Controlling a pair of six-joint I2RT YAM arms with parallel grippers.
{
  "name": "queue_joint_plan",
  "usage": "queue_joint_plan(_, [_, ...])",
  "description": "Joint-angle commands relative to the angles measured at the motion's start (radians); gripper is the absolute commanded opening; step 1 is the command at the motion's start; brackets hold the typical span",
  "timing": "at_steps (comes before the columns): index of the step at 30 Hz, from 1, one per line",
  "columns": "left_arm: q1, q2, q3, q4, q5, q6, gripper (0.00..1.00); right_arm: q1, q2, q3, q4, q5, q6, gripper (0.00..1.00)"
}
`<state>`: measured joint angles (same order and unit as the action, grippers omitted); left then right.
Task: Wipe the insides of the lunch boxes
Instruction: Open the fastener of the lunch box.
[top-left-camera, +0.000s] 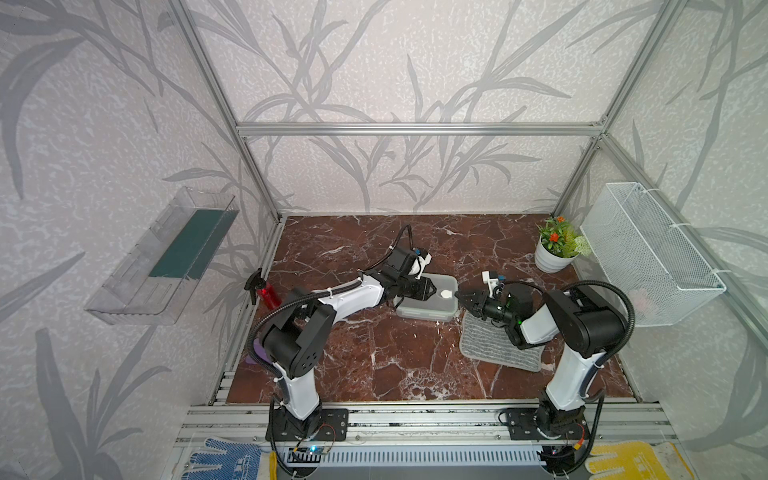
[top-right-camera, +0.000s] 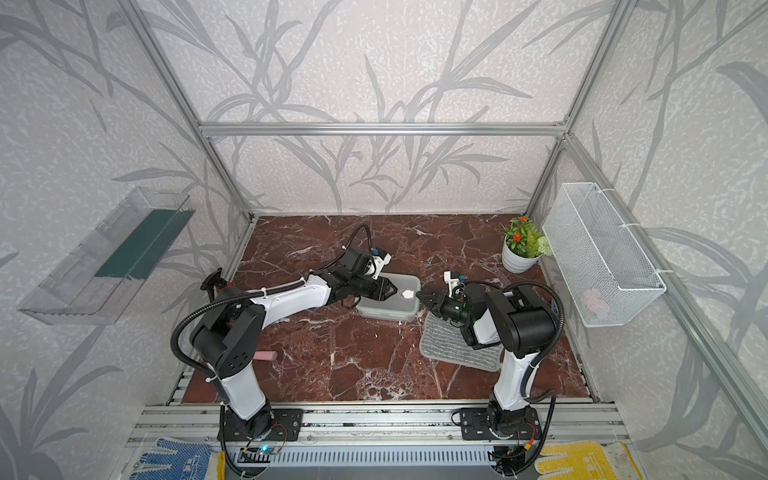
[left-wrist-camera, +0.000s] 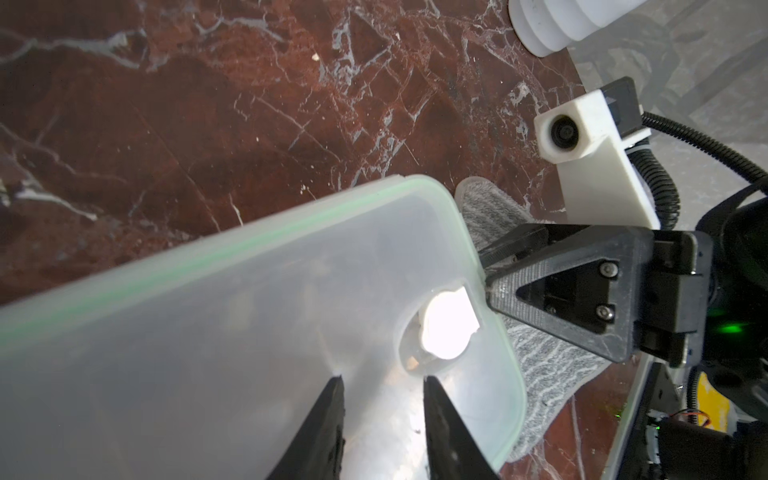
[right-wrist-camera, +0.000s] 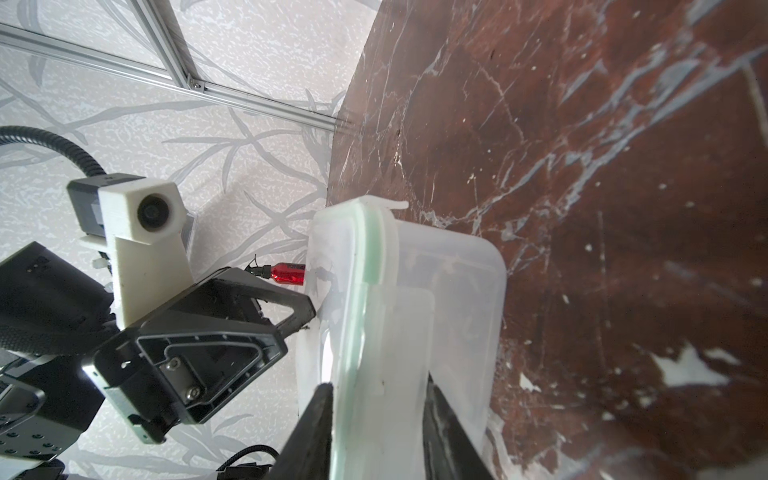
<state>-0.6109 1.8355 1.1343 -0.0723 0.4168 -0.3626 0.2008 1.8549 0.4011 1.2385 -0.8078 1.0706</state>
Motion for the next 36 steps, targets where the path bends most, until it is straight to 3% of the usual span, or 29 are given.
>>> queue_joint_plan(1, [0.011,0.196,-0.136,-0.361,-0.142,0.005,0.28,0.015,-0.09,0.012,0.164,-0.069,-0.016,0.33])
queue_joint_plan(9, [0.011,0.227,-0.151,-0.334,-0.13,-0.005,0.19,0.014,-0.11,0.011,0.164,-0.063,-0.016,0.33])
queue_joint_plan(13, [0.011,0.19,-0.131,-0.364,-0.158,0.002,0.21,0.014,-0.114,0.011,0.163,-0.064,-0.004,0.35])
queue_joint_plan(18, [0.01,0.083,-0.056,-0.434,-0.172,0.011,0.32,0.014,-0.18,0.023,0.088,-0.068,-0.015,0.38])
queue_joint_plan(22, [0.01,-0.009,0.047,-0.486,-0.187,0.022,0.45,0.019,-0.361,0.057,-0.251,-0.045,-0.15,0.42])
queue_joint_plan(26, [0.013,-0.067,0.166,-0.56,-0.198,0.051,0.57,0.058,-0.62,0.221,-1.021,0.142,-0.497,0.5])
queue_joint_plan(28, [0.024,-0.095,0.209,-0.605,-0.201,0.066,0.64,0.063,-0.686,0.293,-1.277,0.213,-0.595,0.59])
queue_joint_plan(32, [0.098,-0.152,0.205,-0.652,-0.193,0.076,0.7,0.06,-0.696,0.344,-1.449,0.269,-0.604,0.76])
queue_joint_plan(36, [0.206,-0.246,0.09,-0.586,-0.139,0.058,0.79,0.075,-0.596,0.4,-1.56,0.29,-0.633,0.81])
